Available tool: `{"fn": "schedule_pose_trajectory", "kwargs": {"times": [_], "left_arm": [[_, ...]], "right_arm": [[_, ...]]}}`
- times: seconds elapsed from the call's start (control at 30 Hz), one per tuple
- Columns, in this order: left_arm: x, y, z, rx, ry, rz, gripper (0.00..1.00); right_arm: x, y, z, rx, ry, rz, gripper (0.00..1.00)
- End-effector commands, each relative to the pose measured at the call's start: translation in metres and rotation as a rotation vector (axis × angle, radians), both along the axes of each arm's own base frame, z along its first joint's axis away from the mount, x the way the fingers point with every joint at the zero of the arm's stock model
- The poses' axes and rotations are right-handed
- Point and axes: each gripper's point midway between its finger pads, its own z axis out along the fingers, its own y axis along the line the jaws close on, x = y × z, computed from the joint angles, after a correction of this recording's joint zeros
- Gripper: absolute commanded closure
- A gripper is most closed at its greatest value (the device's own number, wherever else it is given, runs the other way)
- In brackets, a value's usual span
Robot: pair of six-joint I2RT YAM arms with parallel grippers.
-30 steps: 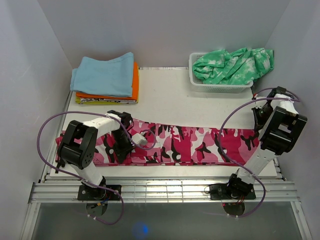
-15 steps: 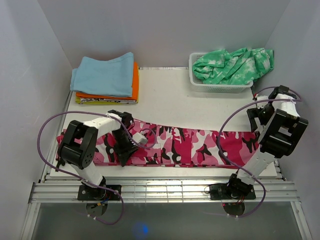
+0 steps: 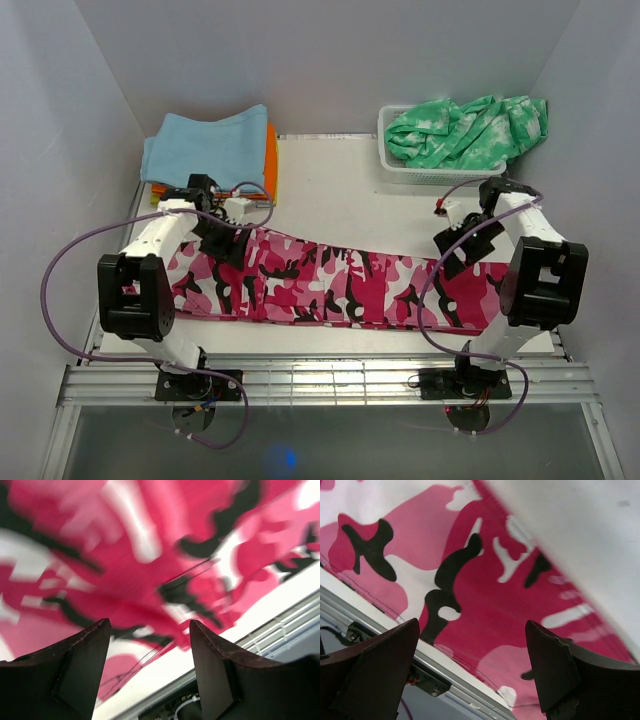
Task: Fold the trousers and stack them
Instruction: Fold the trousers
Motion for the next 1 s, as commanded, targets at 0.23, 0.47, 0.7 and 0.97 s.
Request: {"fn": "schedule_pose_trajectory", "kwargs": {"times": [0.23, 0.47, 0.7, 0.97], "left_arm": [[-0.033, 0.068, -0.063, 0.194, 0.168, 0.162, 0.33], [0.038, 0.059, -0.067, 0.159, 0.137, 0.266, 0.36], [0.051, 0.059, -0.006, 0.021, 0.055, 0.369, 0.27], [0.007, 0.148, 0.018, 0.022, 0.007, 0.601, 0.25]], "right_arm": [[-0.007, -0.044, -0.073, -0.223, 0.128, -0.004, 0.10], [0.063, -0.069, -0.063, -0.280, 0.079, -0.061, 0.10], [0.060, -0.011, -0.025, -0.115, 0.041, 0.007, 0.08], [0.007, 0.030, -0.011, -0.052, 0.043, 0.110, 0.03]]}}
